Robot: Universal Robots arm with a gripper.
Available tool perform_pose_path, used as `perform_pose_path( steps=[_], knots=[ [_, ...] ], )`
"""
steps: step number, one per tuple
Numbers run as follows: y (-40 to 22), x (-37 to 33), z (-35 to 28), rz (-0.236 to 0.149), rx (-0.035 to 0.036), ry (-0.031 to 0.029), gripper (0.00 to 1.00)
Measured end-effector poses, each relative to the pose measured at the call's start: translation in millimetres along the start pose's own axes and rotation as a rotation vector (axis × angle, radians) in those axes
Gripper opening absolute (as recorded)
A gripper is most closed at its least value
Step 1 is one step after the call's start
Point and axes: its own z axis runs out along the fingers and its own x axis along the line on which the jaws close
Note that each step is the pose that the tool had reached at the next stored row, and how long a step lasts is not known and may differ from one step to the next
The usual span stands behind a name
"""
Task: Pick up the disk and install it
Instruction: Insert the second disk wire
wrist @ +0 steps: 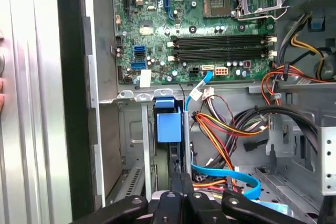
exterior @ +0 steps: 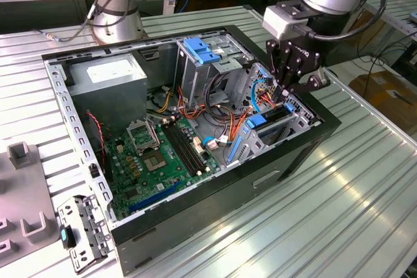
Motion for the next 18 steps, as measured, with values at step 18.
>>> perform_pose_path(
  steps=[18],
  knots=[
    [-1.9, -25.1, -15.2, -0.001, -0.0103, 0.0127, 0.11]
  ],
)
